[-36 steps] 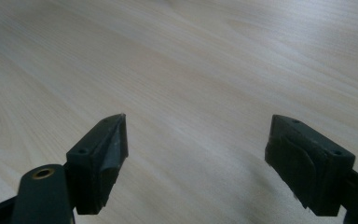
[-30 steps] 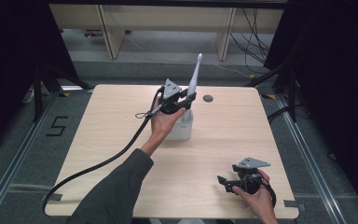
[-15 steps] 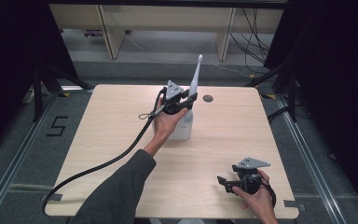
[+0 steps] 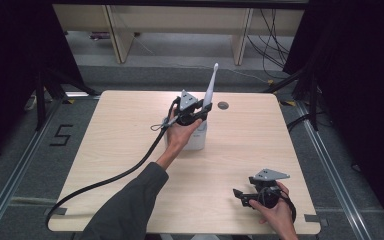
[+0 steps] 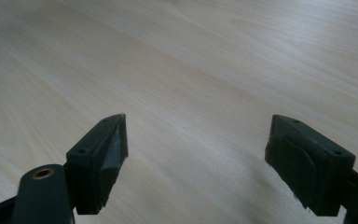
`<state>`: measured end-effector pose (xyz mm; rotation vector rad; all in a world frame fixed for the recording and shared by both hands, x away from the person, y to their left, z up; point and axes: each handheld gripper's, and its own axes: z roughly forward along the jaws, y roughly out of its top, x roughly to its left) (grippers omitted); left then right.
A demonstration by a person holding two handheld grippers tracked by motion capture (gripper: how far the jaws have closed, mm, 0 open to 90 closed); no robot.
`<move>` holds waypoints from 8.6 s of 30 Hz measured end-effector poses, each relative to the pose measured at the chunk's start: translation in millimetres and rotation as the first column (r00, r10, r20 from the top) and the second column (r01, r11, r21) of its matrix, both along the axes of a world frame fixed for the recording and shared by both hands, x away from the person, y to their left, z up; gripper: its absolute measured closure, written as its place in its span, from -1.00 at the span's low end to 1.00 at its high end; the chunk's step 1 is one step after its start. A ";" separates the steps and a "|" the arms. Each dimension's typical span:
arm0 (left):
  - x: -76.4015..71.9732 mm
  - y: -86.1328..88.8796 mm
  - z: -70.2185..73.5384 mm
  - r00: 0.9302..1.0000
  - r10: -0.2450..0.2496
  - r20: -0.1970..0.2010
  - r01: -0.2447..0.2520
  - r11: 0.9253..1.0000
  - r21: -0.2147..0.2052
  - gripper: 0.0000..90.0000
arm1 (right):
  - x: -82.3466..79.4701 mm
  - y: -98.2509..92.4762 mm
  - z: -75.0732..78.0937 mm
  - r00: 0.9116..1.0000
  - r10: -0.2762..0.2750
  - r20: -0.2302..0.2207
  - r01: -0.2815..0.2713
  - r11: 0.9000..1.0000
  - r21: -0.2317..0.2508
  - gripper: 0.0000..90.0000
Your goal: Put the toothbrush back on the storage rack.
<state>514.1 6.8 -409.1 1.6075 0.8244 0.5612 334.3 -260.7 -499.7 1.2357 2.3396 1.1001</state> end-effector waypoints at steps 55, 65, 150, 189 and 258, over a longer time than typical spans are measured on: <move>-23.0 18.3 2.5 0.994 0.011 -0.107 0.002 0.992 0.123 0.04 | 0.0 0.7 -0.8 1.000 0.002 -0.003 -0.002 1.000 -0.013 -0.53; -31.4 21.4 13.2 0.993 0.015 -0.114 0.000 0.991 0.131 -0.28 | 0.1 0.7 -0.9 1.000 0.003 -0.002 -0.003 1.000 -0.016 -0.53; -108.4 123.1 43.9 0.999 -0.020 -0.044 0.029 0.973 0.227 -0.53 | -0.2 2.3 -1.6 1.000 -0.007 -0.029 0.007 1.000 -0.012 -0.53; -166.8 202.4 -4.6 0.998 -0.021 -0.053 0.033 0.971 0.238 -0.58 | 0.7 2.6 -2.7 0.999 -0.004 -0.032 0.005 1.000 0.002 -0.53; -236.0 222.3 -84.7 0.984 -0.046 -0.171 0.109 0.919 0.380 -0.63 | 0.1 1.2 -0.4 1.000 0.011 -0.006 -0.011 1.000 -0.015 -0.53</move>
